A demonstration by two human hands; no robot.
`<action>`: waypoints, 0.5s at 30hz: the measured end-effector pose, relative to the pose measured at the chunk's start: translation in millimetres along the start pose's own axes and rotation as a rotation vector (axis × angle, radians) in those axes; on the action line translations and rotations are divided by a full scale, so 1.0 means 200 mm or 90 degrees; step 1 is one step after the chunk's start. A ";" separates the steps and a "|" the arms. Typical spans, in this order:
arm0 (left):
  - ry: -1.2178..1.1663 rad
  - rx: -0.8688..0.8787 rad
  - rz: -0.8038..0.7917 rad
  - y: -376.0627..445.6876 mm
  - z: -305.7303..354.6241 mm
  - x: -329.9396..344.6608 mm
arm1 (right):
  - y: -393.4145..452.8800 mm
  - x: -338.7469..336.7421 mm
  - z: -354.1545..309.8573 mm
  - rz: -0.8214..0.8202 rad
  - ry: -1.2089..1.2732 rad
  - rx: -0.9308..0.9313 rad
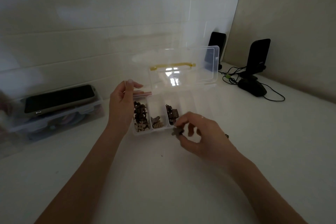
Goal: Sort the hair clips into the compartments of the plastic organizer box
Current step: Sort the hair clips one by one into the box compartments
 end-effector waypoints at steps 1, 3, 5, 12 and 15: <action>0.006 0.001 0.002 0.00 0.00 0.00 | 0.03 0.02 -0.05 0.008 0.004 -0.023; 0.007 0.004 0.001 0.00 -0.01 -0.01 | 0.10 0.07 -0.16 0.011 -0.014 -0.070; 0.004 0.004 -0.003 -0.01 -0.01 -0.01 | 0.18 0.10 -0.24 0.036 -0.042 -0.104; -0.026 -0.016 -0.001 -0.02 -0.01 -0.01 | 0.38 0.21 -0.25 0.178 -0.217 -0.171; -0.017 -0.020 0.004 -0.02 0.00 -0.01 | 0.38 0.26 -0.18 0.180 -0.226 -0.176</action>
Point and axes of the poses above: each hand's wrist, its own y-axis towards the middle knuckle, its own x-axis out of the palm, z = x × y, the point moved 7 cm from there along y, towards the middle knuckle, and after that the axes turned 12 degrees about y, right-handed, at the moved point
